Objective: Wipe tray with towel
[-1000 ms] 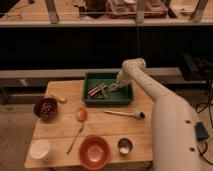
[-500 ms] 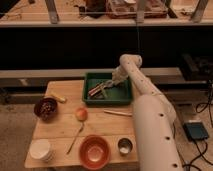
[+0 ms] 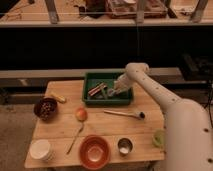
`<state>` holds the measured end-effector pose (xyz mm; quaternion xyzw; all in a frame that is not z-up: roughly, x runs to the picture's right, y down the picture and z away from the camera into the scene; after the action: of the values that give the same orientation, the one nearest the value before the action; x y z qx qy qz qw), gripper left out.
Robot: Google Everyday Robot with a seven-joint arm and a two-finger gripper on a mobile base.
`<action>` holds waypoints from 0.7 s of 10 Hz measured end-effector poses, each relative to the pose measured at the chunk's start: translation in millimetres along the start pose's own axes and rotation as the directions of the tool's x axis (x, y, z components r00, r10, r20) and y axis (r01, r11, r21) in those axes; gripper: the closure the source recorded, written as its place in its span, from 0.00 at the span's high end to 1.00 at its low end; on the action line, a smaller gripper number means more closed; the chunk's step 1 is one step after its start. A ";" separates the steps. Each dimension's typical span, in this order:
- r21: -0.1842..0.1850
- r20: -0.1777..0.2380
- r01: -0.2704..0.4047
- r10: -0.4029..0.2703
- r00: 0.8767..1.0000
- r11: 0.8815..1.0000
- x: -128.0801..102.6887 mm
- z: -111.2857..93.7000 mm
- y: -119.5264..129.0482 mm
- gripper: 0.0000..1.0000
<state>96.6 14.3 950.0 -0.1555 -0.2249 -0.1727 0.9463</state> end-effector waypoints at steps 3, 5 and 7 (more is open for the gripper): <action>0.021 -0.032 -0.016 0.016 0.999 1.000 -8.1 -28.6 35.9 0.00; 0.045 -0.083 -0.010 0.014 0.996 0.999 -2.1 -42.2 40.4 0.00; 0.064 -0.130 0.005 0.004 0.991 0.998 9.5 -43.8 25.5 0.00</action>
<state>131.0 18.3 911.8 -0.1136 -0.1681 -0.1755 0.9633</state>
